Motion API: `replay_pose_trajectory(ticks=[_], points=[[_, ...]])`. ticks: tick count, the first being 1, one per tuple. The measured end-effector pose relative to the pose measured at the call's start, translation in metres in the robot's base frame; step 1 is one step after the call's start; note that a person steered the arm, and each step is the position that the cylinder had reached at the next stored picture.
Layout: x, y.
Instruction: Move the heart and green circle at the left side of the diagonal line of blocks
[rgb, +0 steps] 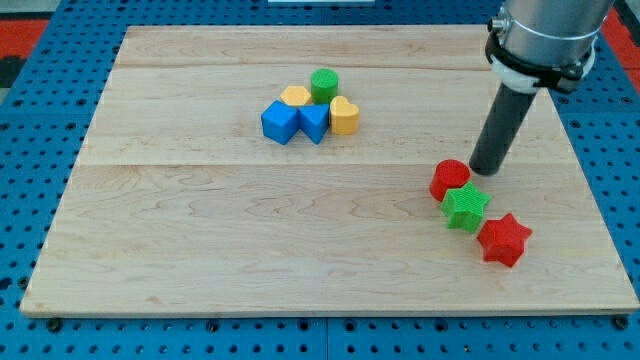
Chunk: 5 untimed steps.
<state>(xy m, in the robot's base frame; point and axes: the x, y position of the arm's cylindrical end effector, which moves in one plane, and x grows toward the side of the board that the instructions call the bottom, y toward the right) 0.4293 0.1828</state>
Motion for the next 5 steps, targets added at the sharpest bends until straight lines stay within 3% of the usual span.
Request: replay_pose_trajectory(ticks=[1, 2, 5], points=[[-0.095, -0.015], [-0.144, -0.083], [-0.165, -0.098]])
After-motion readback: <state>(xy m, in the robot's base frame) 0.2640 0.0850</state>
